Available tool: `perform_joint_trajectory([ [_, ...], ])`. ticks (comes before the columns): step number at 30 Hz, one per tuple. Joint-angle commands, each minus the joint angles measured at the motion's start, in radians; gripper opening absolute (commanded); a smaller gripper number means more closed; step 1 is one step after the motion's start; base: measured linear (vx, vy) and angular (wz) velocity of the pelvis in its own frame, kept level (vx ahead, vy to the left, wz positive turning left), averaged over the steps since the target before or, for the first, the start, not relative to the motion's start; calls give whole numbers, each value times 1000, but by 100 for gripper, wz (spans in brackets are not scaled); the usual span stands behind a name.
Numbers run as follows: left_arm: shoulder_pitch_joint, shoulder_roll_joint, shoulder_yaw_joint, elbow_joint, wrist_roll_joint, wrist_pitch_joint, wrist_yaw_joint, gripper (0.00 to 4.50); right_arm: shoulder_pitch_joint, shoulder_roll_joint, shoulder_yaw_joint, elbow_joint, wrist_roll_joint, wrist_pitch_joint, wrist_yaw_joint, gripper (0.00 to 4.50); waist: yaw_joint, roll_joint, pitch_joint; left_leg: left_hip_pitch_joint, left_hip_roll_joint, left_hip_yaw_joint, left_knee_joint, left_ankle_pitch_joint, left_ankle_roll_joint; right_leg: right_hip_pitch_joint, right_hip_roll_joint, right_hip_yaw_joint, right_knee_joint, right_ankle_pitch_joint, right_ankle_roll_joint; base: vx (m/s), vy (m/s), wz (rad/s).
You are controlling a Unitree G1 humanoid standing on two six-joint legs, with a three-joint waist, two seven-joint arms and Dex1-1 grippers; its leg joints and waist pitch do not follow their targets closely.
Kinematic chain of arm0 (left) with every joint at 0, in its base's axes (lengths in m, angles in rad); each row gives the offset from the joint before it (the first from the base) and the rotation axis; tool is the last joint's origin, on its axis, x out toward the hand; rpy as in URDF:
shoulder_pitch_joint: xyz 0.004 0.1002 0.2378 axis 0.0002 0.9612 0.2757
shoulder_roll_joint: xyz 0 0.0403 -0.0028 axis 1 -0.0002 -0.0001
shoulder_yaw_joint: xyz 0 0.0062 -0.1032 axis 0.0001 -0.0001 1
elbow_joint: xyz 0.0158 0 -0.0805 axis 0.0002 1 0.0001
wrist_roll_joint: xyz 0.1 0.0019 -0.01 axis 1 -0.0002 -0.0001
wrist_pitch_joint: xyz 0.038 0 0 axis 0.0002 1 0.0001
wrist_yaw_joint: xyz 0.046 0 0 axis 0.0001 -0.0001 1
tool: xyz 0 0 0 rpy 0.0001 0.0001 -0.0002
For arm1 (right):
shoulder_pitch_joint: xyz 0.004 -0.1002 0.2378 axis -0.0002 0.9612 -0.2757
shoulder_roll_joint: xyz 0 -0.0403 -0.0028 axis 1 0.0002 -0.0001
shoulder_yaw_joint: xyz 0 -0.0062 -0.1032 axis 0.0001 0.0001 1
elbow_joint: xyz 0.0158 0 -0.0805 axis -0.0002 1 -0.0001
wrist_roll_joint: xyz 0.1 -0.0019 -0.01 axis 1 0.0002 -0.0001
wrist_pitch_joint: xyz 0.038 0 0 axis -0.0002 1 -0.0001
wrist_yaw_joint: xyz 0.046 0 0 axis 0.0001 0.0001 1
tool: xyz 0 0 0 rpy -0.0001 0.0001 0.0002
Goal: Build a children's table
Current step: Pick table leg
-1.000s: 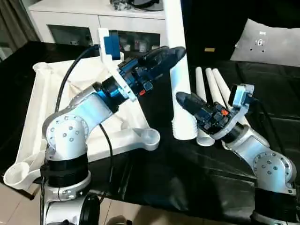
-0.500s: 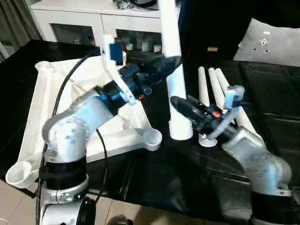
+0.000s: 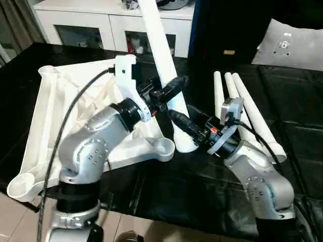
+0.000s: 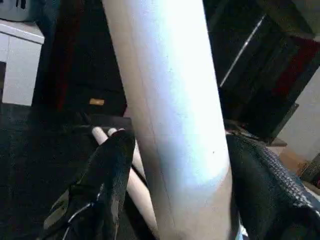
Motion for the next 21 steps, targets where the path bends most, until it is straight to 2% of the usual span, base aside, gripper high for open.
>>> perform_joint_trajectory([
  [1, 11, 1, 20, -16, -2, -8, 20, 247, 10, -4, 11, 3, -27, -45, -4, 186, -2, 1, -66, 9, 58, -19, -61, -92, 6, 49, -108, 56, -82, -40, -151, 0, 0, 0],
  [5, 45, -4, -18, -39, 3, -8, 11, 247, 19, 15, 35, 37, -68, -111, -14, 186, -9, 2, -66, 7, 60, -20, -62, -95, 17, 48, -108, 56, -80, -29, -154, 0, 0, 0],
  [8, 56, -17, -11, -40, -7, -5, 22, 247, 19, 24, 35, 52, -71, -125, -17, 186, -12, 3, -67, 7, 59, -20, -60, -87, 26, 48, -107, 55, -80, -4, -162, 0, 0, 0],
  [14, 62, -31, 4, -38, -25, 3, 27, 247, 20, 23, 40, 69, -65, -155, -5, 186, -13, 5, -64, 9, 60, -20, -63, -120, 25, 47, -106, 55, -85, -52, -161, 0, 0, 0],
  [15, 66, -30, 0, -40, -24, 1, 25, 247, 21, 22, 43, 72, -65, -164, -1, 186, -14, 3, -64, 9, 60, -20, -63, -121, 25, 47, -106, 55, -85, -54, -160, 0, 0, 0],
  [21, 72, -21, -7, -39, -19, -4, 12, 247, 23, 24, 49, 76, -59, -177, 12, 186, -13, 6, -65, 10, 60, -20, -63, -117, 29, 46, -106, 55, -84, -41, -161, 0, 0, 0],
])
